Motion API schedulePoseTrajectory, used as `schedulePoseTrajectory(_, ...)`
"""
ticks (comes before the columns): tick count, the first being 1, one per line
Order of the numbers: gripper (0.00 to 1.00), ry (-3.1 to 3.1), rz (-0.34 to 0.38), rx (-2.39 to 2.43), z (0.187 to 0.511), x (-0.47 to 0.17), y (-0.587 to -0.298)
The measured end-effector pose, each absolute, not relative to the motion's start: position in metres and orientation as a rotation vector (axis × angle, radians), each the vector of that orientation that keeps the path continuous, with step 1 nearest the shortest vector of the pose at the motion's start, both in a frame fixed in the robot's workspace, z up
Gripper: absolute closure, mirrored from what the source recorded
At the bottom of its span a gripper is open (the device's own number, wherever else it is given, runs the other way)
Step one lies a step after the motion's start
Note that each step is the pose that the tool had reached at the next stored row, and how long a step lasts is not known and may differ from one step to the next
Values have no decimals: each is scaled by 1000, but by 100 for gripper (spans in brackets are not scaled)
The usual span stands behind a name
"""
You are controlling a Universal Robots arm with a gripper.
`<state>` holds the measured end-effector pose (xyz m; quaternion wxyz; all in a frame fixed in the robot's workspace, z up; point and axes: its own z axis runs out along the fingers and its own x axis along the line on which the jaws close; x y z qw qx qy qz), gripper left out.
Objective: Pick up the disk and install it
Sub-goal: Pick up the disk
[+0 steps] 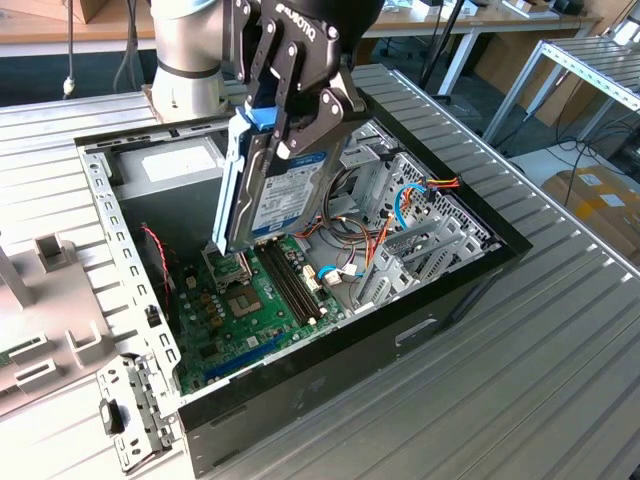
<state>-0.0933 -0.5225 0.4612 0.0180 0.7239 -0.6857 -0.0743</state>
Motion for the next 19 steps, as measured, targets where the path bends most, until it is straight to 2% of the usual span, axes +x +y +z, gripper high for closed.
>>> schedulePoseTrajectory(19,63,-2130,-231,2248,461,-88,-532)
